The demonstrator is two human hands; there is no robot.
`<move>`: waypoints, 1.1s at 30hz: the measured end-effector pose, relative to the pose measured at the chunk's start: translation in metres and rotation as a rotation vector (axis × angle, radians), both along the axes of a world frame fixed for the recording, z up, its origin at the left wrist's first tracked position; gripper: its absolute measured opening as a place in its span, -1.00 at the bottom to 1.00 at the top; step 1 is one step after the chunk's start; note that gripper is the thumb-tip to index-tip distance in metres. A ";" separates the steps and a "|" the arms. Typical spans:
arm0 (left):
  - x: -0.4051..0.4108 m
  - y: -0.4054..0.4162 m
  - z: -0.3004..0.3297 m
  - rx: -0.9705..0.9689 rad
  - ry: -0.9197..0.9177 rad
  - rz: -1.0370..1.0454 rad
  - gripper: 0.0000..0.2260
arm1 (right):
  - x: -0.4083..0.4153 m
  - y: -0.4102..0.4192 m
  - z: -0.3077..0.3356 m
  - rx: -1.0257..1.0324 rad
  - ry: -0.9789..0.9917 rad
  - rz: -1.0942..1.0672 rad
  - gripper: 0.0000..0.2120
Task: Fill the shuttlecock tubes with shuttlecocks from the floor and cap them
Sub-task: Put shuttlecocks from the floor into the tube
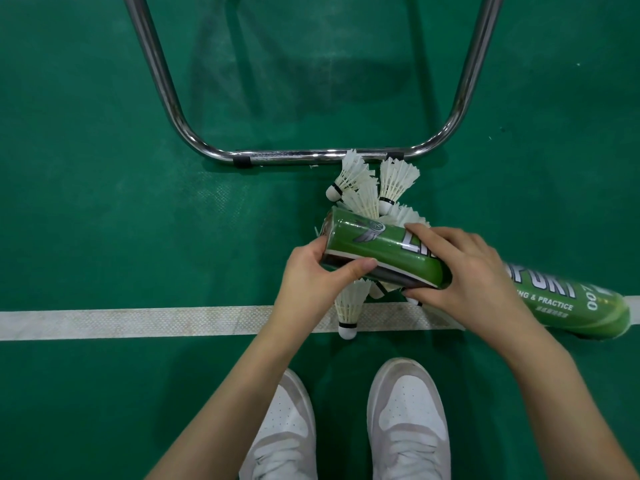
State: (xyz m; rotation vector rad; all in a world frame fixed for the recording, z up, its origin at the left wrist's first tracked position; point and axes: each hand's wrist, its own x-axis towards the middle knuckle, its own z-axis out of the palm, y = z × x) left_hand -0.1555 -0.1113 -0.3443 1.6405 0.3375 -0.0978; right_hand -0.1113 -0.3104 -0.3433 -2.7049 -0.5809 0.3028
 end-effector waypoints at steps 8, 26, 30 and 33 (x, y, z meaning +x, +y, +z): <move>0.005 0.004 0.004 -0.099 0.012 -0.073 -0.81 | 0.000 -0.001 0.002 -0.006 0.024 -0.001 -0.18; -0.016 0.011 -0.017 0.105 -0.050 0.174 -0.66 | 0.002 -0.015 0.006 -0.018 0.046 -0.061 -0.15; -0.022 0.012 -0.036 0.172 0.062 0.045 -0.64 | 0.001 -0.015 0.005 -0.023 0.043 -0.054 -0.15; -0.025 0.012 -0.044 0.299 0.083 -0.089 -0.61 | 0.001 -0.016 0.006 -0.014 0.046 -0.059 -0.16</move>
